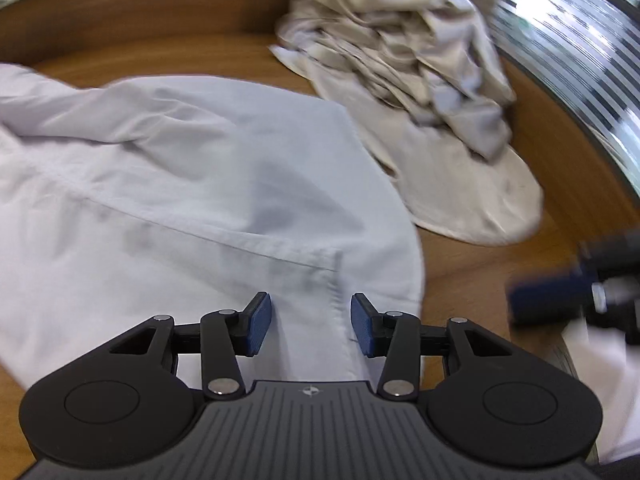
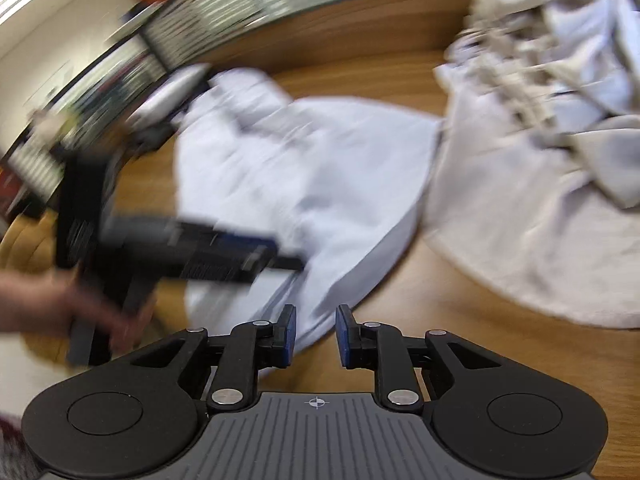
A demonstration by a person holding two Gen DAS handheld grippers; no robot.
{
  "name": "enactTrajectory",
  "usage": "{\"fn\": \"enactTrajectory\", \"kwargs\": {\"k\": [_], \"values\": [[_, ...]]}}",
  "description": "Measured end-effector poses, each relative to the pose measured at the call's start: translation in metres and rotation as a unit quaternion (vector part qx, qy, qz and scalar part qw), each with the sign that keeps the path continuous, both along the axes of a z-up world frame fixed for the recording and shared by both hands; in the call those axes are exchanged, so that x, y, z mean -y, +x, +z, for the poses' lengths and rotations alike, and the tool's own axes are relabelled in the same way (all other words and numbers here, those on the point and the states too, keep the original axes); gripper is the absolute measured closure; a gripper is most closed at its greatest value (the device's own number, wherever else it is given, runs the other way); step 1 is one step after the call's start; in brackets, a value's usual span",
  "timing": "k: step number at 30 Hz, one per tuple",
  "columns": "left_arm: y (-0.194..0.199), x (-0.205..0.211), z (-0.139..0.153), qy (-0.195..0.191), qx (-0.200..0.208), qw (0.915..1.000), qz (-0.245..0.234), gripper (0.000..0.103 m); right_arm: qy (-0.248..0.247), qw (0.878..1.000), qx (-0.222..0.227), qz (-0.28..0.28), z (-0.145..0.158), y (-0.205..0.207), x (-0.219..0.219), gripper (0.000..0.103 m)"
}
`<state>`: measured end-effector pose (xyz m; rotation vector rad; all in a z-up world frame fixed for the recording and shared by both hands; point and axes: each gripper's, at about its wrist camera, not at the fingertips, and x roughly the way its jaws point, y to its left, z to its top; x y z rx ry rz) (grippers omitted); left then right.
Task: Fold clothes
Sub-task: 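Pinch the shirt with the right gripper and smooth it lengthwise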
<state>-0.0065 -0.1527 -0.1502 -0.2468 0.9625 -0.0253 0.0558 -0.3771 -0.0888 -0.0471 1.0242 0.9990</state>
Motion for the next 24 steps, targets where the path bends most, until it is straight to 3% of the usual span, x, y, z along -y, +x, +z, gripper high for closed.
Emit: {"fn": "enactTrajectory", "kwargs": {"k": [4,10,19,24], "values": [[0.001,-0.016,0.013,-0.036,0.005,0.9986,-0.038,0.055,-0.003,0.997,0.008,-0.073,0.009,0.032,-0.014,0.072],[0.01,-0.042,0.028,-0.035,0.008,0.9956,-0.087,0.055,0.026,0.987,-0.025,-0.155,0.011,0.094,-0.037,0.066],[0.014,-0.045,0.011,-0.021,-0.018,0.9968,-0.075,0.055,0.033,0.983,-0.079,-0.165,-0.04,0.181,-0.071,0.062],[0.011,-0.03,0.007,-0.02,-0.025,0.999,-0.03,0.055,0.044,0.98,-0.132,-0.139,-0.071,0.212,-0.082,0.063]]}}
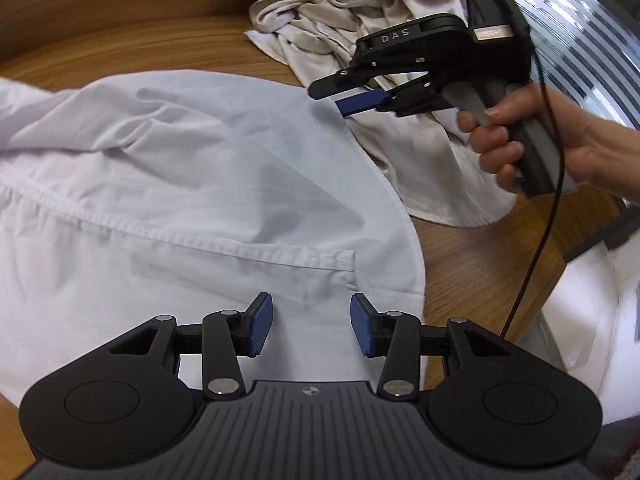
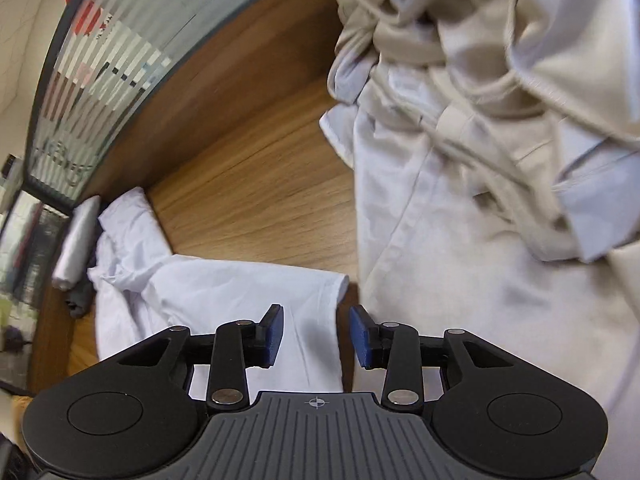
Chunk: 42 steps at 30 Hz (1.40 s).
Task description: Fold clothes
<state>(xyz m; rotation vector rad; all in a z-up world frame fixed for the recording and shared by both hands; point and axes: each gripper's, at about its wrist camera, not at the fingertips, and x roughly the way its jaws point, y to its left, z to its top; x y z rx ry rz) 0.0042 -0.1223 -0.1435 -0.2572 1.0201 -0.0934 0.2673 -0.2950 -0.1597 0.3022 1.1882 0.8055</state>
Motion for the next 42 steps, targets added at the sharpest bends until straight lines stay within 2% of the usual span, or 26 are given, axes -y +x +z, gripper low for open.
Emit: {"fn": "enactTrajectory", "kwargs": {"k": [4,6,7,10,15,18,21,23,27,30,32,33,36,40,42], "values": [[-0.003,0.009,-0.002,0.012,-0.003,0.9988,0.048,0.055,0.046,0.998,-0.039,0.012,-0.014,0.015,-0.001,0.068],[-0.005,0.012,-0.001,0.02,-0.002,0.9978,0.064,0.055,0.069,0.996,-0.054,0.015,-0.017,0.02,-0.002,0.1],[-0.006,0.014,-0.001,0.022,-0.001,0.9971,0.073,0.055,0.08,0.995,-0.059,0.019,-0.016,0.022,-0.003,0.1],[-0.008,0.017,-0.002,0.024,0.003,0.9944,0.102,0.055,0.117,0.992,-0.027,0.04,0.012,0.016,-0.004,0.1],[-0.01,0.016,-0.002,0.012,0.007,0.9884,0.151,0.055,0.139,0.982,0.082,0.099,0.087,-0.028,-0.008,0.1],[-0.018,0.008,0.003,-0.01,0.018,0.9826,0.184,0.055,0.14,0.966,0.146,0.163,0.124,-0.068,-0.015,0.1],[-0.038,-0.006,0.017,-0.023,0.043,0.9717,0.231,0.055,0.119,0.941,0.206,0.241,0.14,-0.11,-0.026,0.1],[-0.055,-0.02,0.026,-0.021,0.052,0.9623,0.266,0.055,0.103,0.926,0.223,0.288,0.136,-0.137,-0.031,0.1],[-0.089,-0.052,0.043,-0.007,0.059,0.941,0.333,0.055,0.05,0.895,0.249,0.366,0.111,-0.18,-0.039,0.1],[-0.102,-0.077,0.052,0.007,0.049,0.9272,0.371,0.055,0.018,0.882,0.252,0.397,0.084,-0.198,-0.047,0.1],[-0.104,-0.095,0.059,0.015,0.047,0.9221,0.384,0.055,0.001,0.875,0.256,0.41,0.067,-0.208,-0.051,0.1],[-0.103,-0.104,0.062,0.019,0.047,0.92,0.389,0.055,-0.004,0.875,0.253,0.414,0.058,-0.212,-0.052,0.1],[-0.095,-0.127,0.073,0.024,0.055,0.9216,0.383,0.051,-0.022,0.879,0.244,0.409,0.039,-0.216,-0.055,0.099],[-0.076,-0.153,0.084,0.026,0.066,0.9276,0.367,0.049,-0.023,0.907,0.214,0.361,0.041,-0.213,-0.042,0.096],[-0.066,-0.163,0.083,0.02,0.066,0.9303,0.36,0.049,-0.016,0.928,0.196,0.316,0.049,-0.209,-0.028,0.09]]}}
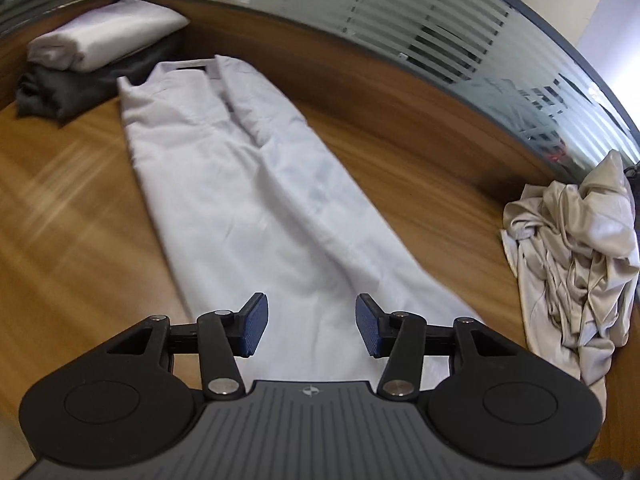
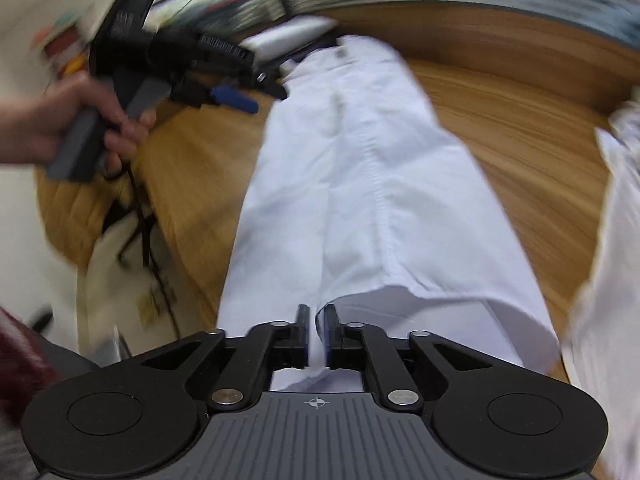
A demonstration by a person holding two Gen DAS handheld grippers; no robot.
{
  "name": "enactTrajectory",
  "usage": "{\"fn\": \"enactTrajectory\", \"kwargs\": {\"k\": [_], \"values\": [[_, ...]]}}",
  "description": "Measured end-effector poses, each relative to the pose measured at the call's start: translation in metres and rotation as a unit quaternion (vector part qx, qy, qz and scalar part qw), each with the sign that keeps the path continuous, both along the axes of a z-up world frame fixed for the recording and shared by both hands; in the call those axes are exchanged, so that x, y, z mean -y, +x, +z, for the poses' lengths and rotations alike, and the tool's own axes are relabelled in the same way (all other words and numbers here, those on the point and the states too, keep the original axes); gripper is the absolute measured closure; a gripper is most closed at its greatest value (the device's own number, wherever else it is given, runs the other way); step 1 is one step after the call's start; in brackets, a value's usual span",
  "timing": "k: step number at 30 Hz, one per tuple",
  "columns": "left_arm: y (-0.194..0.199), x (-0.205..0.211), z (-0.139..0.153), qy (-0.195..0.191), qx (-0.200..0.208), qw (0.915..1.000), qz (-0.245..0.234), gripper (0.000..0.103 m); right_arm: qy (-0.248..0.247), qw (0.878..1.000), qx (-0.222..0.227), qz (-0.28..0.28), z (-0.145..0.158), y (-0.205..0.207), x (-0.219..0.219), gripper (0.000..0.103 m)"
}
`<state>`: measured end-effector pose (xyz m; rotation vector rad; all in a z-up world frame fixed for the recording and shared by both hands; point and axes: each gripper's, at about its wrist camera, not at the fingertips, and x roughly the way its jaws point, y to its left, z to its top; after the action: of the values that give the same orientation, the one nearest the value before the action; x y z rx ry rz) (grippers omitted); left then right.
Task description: Fold clothes
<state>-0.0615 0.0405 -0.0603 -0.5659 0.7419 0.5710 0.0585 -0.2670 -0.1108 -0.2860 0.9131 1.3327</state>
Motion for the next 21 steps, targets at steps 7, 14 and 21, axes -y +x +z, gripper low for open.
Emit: {"fn": "enactTrajectory", "kwargs": {"k": [7,14,21], "values": [[0.026,-0.03,-0.011,-0.02,0.001,0.9998,-0.008,0.049,0.021,0.969,-0.126,-0.212,0.005,0.031,0.037,0.077],[0.039,-0.073,-0.009,-0.046,0.008,0.9989,-0.001,0.049,0.081,0.86,-0.335,-0.377,-0.043,0.056,0.051,0.068],[0.052,-0.126,-0.026,-0.108,0.02,0.9937,0.019,0.049,0.104,0.786,-0.397,-0.463,-0.067,0.052,0.048,0.074]]}}
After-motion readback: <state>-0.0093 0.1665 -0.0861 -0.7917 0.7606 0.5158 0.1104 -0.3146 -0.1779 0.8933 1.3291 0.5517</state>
